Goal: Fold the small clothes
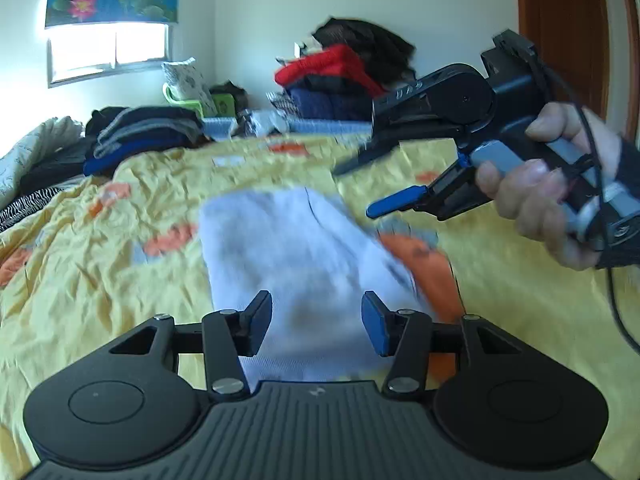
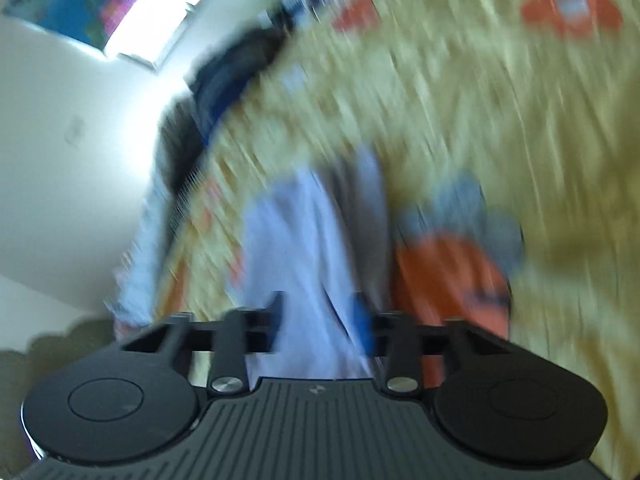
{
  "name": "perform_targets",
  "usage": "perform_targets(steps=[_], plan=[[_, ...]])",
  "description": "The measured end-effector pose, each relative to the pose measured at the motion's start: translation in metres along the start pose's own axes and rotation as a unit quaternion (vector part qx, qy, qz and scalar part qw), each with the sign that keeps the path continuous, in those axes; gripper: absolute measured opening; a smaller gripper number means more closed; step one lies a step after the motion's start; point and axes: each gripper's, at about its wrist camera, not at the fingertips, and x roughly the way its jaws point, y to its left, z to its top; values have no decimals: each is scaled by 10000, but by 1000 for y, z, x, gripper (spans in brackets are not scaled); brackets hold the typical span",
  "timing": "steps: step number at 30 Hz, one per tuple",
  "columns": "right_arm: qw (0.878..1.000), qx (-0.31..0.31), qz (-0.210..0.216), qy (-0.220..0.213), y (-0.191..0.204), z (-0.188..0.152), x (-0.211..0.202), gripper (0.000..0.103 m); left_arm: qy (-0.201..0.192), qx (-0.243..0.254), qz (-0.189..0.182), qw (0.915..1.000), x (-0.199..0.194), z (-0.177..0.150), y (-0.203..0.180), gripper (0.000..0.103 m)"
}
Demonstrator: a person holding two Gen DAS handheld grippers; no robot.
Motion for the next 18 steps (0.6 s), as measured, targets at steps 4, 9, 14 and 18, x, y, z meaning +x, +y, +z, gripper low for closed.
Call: perform_targets(steps=[4, 9, 14, 18], plan=[[9981, 231, 471, 328, 18, 38, 34, 64, 158, 222, 35, 9996, 23, 3, -12, 49], [9955, -172, -722, 588, 24, 58, 88, 61, 318, 477, 167, 9982, 37, -14, -31, 48], [9957, -71, -756, 526, 10, 60, 83, 47, 337, 311, 99, 9989, 34, -11, -25, 49], [9966, -602, -313, 465, 51, 52, 79, 55, 245, 378, 49, 9990, 24, -7, -29, 49]])
